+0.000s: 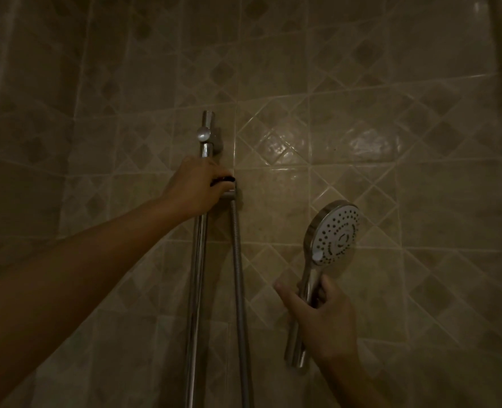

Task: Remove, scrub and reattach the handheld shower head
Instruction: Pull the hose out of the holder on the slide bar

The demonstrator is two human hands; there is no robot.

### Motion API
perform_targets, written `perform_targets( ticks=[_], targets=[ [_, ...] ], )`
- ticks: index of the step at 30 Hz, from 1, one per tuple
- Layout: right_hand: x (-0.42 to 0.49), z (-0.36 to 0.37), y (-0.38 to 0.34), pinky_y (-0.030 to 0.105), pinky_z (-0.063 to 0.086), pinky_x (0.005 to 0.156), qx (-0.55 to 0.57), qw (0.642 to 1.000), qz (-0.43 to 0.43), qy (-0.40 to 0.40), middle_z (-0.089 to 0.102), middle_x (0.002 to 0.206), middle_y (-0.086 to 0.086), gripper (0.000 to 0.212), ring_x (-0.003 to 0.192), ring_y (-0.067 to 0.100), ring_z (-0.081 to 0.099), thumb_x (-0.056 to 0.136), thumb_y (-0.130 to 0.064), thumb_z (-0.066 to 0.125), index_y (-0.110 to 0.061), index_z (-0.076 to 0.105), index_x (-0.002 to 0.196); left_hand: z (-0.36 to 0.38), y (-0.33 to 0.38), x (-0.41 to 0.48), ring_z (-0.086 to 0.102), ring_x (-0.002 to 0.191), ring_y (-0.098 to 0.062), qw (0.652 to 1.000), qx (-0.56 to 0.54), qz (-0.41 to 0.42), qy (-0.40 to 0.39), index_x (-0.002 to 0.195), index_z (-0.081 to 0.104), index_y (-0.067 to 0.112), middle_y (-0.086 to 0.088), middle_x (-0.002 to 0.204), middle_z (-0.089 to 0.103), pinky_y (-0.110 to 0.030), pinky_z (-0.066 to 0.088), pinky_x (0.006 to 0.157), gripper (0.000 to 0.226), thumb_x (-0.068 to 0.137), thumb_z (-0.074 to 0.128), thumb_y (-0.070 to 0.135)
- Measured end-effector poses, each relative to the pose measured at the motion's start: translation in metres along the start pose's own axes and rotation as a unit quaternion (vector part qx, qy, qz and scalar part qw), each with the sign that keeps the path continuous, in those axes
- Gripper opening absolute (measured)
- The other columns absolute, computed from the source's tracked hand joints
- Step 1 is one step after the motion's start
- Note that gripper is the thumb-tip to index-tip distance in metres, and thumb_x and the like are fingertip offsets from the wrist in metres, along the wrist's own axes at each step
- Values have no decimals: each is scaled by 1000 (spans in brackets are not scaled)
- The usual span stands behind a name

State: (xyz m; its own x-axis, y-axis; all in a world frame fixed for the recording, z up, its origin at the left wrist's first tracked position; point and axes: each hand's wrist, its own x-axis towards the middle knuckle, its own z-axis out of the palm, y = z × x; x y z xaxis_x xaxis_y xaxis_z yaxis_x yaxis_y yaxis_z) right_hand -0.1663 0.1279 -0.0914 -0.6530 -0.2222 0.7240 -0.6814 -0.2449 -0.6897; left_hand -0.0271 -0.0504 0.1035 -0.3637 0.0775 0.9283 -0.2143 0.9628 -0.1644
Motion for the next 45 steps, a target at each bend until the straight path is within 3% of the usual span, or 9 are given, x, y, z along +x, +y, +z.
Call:
perform_targets(
  ticks=[9, 13, 19, 24, 29, 34, 38, 42, 45],
  targets=[
    [-8, 0, -3, 50, 58, 66, 2, 1000, -6, -25, 66, 70, 10, 44, 69, 32, 65, 69, -47, 84, -11, 61, 76, -2, 8, -23, 61, 97, -26, 999, 20, -44, -10, 116, 70, 16, -11, 105, 65, -39, 51, 82, 29, 88, 67, 24],
    [-16, 14, -3, 53, 60, 62, -4, 998, 3, -64, 66, 73, 10, 50, 68, 31, 67, 68, -66, 72, -18, 58, 78, 1, 16, -54, 60, 98, -25, 998, 29, -51, 2, 110, 69, 15, -9, 110, 64, -38, 50, 81, 28, 86, 67, 27],
    [-31, 39, 0, 48, 58, 54, -26, 995, -34, -88, 65, 70, 0, 56, 59, 16, 64, 66, -84, 61, -30, 58, 79, 12, 33, -123, 46, 67, 7, 991, -33, -90, -97, 96, 66, 23, 17, 80, 49, -12, 33, 59, 11, 88, 66, 31],
    [-38, 47, 6, 43, 54, 47, -54, 994, -43, -81, 60, 65, -4, 62, 52, 12, 58, 64, -95, 52, -34, 54, 76, 25, 60, -182, 59, 74, 10, 940, -159, -198, -226, 96, 64, 28, 18, 86, 62, -9, 45, 61, 16, 85, 69, 17],
    [-52, 55, 16, 15, 33, 37, -80, 993, -63, -53, 58, 67, -25, 38, 48, -1, 54, 74, -83, 55, -46, 47, 68, 33, 100, -224, 65, 70, -1, 842, -341, -289, -303, 88, 65, 11, 13, 70, 67, -23, 54, 68, 21, 81, 64, -9],
    [-74, 54, 21, 21, 34, 40, -108, 991, -50, -54, 57, 68, -29, 49, 50, -2, 55, 69, -95, 41, -47, 45, 69, 32, 119, -247, 67, 81, -29, 771, -415, -374, -306, 106, 62, 0, -15, 81, 67, -46, 55, 81, 31, 77, 70, -10],
    [-94, 55, 3, 26, 37, 44, -101, 991, -36, -77, 54, 62, -18, 50, 50, 4, 51, 73, -88, 50, -38, 43, 67, 15, 125, -265, 73, 80, -17, 761, -445, -382, -277, 108, 66, 6, -3, 84, 75, -30, 60, 72, 39, 73, 82, 5],
    [-123, 62, -27, 19, 38, 46, -52, 989, -37, -135, 43, 56, -10, 47, 48, 4, 43, 80, -60, 69, -24, 43, 68, -18, 117, -290, 72, 90, -33, 740, -460, -415, -261, 110, 65, 7, -19, 96, 74, -44, 59, 83, 41, 73, 83, 5],
    [-159, 74, -51, 33, 50, 55, -29, 980, -24, -195, 56, 62, -3, 39, 54, 7, 52, 83, -47, 74, -16, 52, 73, -55, 107, -320, 74, 85, -27, 720, -471, -435, -267, 109, 65, 6, -11, 91, 77, -33, 60, 72, 41, 72, 82, -1]
  ],
)
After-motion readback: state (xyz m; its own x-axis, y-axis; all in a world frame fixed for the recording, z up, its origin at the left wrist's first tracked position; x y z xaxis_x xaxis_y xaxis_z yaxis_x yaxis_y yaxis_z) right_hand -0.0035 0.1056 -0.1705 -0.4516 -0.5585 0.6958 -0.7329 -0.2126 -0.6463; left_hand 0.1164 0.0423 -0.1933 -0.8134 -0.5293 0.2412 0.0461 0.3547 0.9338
